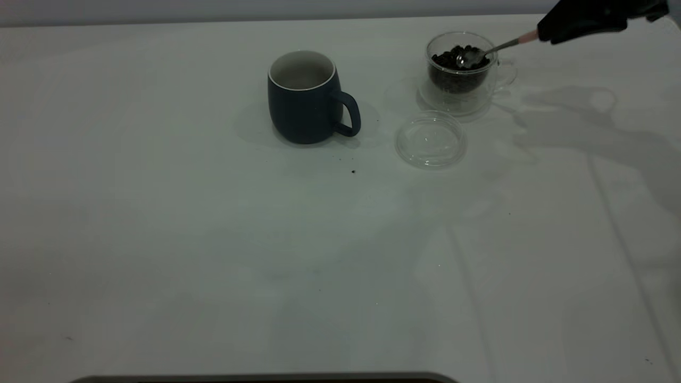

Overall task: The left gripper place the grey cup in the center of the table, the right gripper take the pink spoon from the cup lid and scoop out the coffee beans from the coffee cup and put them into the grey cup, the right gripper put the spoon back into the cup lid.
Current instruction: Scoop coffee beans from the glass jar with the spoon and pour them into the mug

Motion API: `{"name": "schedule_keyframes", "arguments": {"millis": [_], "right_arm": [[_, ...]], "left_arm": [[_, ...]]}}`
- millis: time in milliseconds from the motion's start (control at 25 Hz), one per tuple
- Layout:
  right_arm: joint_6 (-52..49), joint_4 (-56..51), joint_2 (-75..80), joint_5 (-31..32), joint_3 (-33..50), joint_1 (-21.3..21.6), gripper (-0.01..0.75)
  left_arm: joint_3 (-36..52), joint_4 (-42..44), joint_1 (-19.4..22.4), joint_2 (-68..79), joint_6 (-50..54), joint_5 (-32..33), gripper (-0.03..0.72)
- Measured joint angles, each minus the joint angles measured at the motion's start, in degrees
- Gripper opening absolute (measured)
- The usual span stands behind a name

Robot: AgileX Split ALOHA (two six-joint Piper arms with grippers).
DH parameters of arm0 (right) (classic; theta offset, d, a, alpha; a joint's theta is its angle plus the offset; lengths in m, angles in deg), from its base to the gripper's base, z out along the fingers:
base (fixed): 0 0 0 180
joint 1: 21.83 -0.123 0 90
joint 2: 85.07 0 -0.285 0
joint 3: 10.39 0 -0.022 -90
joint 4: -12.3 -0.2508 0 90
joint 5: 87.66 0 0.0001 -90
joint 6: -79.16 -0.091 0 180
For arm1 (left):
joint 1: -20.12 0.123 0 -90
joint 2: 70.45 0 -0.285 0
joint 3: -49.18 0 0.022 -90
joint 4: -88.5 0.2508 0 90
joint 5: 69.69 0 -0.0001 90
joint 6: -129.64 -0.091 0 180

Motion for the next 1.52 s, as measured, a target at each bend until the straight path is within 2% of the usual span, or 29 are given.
{"name": "schedule_keyframes", "arguments": {"millis": [400,720,1000,1520], "right_arm": [[-5.6,-0.8,2.8,4.7,-1.2,0.1,0.11],[-8.1,-3.2,2.8,10.8,-1.2,4.4,0.11],[-7.9,-9.4,6.9,15.9,-1.2,7.3,0.11],[-7.7,-16.0,9.6,20.4,-1.2,8.9,0.11]], "left_arm": [[0.0,0.0,0.0,0.0,-0.1,0.0,0.567],[0.0,0.0,0.0,0.0,-0.1,0.0,0.567],[0.0,0.0,0.0,0.0,-0.1,0.0,0.567],[0.0,0.0,0.0,0.0,-0.1,0.0,0.567]]}}
